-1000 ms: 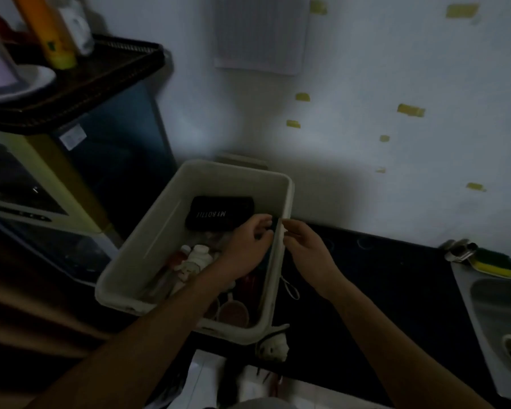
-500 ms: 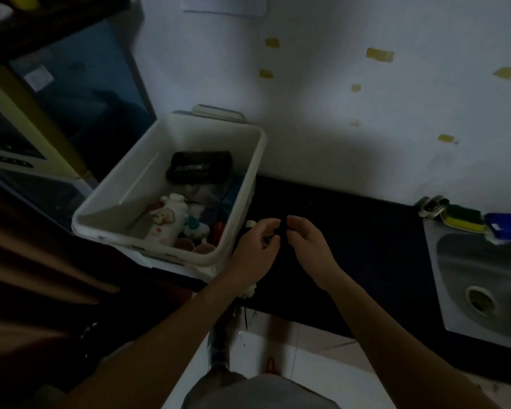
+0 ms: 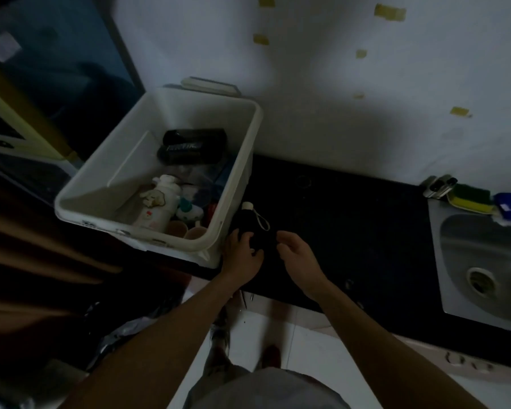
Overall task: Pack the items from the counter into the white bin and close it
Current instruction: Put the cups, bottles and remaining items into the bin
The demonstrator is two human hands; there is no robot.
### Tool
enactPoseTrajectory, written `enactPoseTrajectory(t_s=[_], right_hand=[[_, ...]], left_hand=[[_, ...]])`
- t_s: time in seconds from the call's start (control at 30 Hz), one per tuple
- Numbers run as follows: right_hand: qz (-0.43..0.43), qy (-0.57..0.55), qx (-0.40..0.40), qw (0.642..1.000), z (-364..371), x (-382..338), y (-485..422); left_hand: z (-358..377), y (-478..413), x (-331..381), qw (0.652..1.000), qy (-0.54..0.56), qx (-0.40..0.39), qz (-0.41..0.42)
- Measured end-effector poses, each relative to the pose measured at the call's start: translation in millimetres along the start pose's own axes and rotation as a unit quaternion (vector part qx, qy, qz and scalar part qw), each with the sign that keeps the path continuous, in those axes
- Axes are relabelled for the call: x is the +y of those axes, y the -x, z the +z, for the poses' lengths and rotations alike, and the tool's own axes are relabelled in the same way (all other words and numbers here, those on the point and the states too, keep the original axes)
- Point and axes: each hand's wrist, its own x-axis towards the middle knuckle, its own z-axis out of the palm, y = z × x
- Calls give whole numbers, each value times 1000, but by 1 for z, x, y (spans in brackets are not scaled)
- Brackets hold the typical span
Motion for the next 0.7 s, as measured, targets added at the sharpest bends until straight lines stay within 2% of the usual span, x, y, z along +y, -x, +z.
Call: enactPoseTrajectory(t_s=[0.1, 0.3, 0.4, 0.47, 0.6, 0.7], right_hand=[[19, 16, -12, 1000, 6, 6, -4], [55, 47, -19, 997, 9, 18, -13], [73, 60, -15, 995, 9, 26, -16], [79, 60, -11, 995, 9, 30, -18], [88, 51, -4, 995, 9, 35, -18], [88, 42, -10, 995, 10, 38, -16]], left_hand=[[13, -11, -6, 998, -50, 18, -30], [21, -31, -17, 995, 26, 12, -95], [27, -34, -23, 994, -44, 8, -99], [30, -37, -25, 992, -54, 13, -112], [28, -38, -23, 988, -16, 1, -151], [29, -30, -19, 980, 90, 6, -180]])
